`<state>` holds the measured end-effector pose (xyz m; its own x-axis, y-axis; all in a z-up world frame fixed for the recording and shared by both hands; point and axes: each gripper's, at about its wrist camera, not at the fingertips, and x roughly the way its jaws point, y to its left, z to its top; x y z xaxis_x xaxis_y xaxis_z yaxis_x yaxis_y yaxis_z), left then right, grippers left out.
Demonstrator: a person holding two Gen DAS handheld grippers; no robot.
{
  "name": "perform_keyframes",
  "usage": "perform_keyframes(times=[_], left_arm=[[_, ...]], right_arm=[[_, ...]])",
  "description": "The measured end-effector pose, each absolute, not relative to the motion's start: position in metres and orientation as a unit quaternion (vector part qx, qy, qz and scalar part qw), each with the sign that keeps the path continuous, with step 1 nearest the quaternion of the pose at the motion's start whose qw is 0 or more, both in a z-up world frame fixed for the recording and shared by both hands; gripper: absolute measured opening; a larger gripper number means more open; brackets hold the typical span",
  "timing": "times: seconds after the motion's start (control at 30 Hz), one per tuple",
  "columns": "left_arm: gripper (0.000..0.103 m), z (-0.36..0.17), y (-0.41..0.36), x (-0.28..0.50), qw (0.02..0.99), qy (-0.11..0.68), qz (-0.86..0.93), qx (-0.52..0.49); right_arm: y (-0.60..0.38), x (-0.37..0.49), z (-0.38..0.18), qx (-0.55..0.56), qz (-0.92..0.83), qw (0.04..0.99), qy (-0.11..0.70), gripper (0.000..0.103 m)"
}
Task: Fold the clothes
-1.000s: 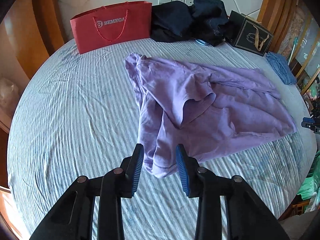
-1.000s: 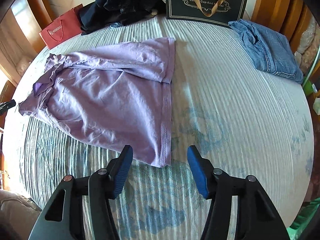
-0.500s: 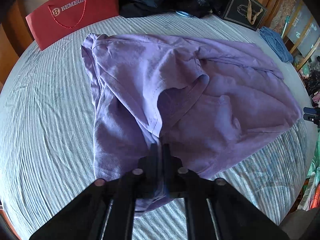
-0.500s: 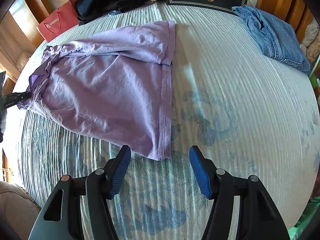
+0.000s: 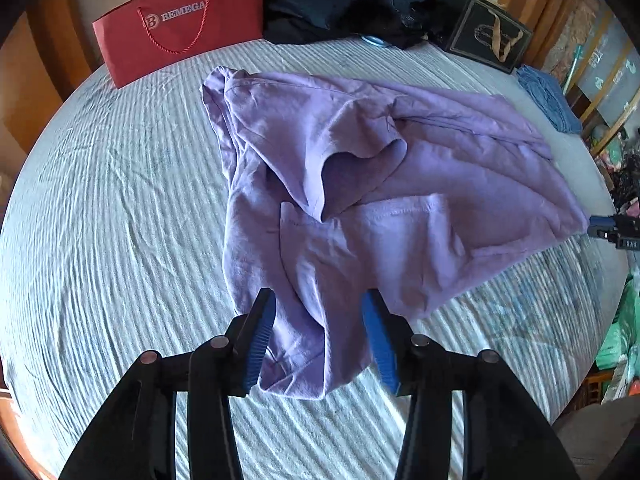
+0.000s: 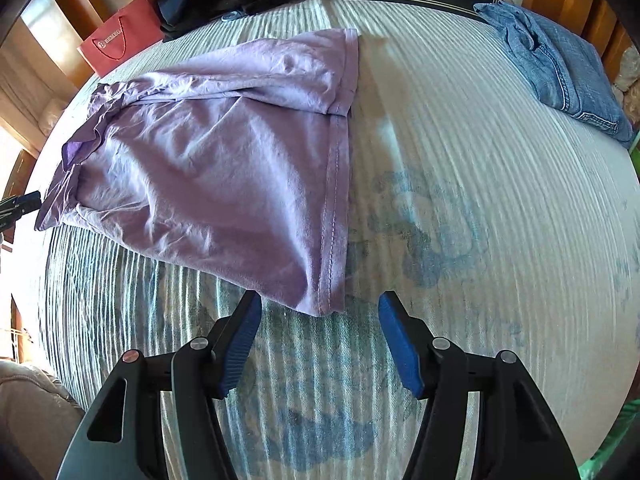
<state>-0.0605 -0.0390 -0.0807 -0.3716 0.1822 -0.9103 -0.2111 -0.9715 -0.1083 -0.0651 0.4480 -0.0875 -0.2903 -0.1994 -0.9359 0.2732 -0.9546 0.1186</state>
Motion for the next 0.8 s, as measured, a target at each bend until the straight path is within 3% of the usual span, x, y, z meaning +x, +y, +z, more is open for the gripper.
perform_keyframes(times=[0.33,0.4,0.47,0.57,0.63,0.7,0.8], left_arm=[[0.048,-0.118,-0.021,-0.090,0.106,0.049,0.811,-0.574],[0.041,-0.116,-0.019,-0.086,0.107,0.053,0.812,-0.571],[0.009,-0.115,-0.018,-0.082,0.108,0.057,0.814,-0.568],[0.004,-0.106,-0.021,-0.073,0.105,0.049,0.825,-0.553],[0.003,-0.092,-0.024,-0.061,0.104,0.048,0.835,-0.538],[0.003,-0.068,-0.030,-0.042,0.108,0.042,0.851,-0.513],[0.003,-0.027,-0.043,-0.014,0.116,0.038,0.871,-0.476]], right_arm=[[0.440,-0.055,-0.078,0.557,-0.809,0.179,0.058,0.063],[0.434,-0.051,-0.080,0.553,-0.808,0.190,0.080,0.067],[0.428,-0.050,-0.083,0.549,-0.807,0.193,0.100,0.068],[0.424,-0.056,-0.095,0.553,-0.806,0.183,0.106,0.067],[0.424,-0.058,-0.100,0.555,-0.808,0.159,0.119,0.028],[0.431,-0.055,-0.092,0.546,-0.817,0.162,0.091,0.008],[0.446,-0.049,-0.070,0.520,-0.837,0.165,0.045,0.008]])
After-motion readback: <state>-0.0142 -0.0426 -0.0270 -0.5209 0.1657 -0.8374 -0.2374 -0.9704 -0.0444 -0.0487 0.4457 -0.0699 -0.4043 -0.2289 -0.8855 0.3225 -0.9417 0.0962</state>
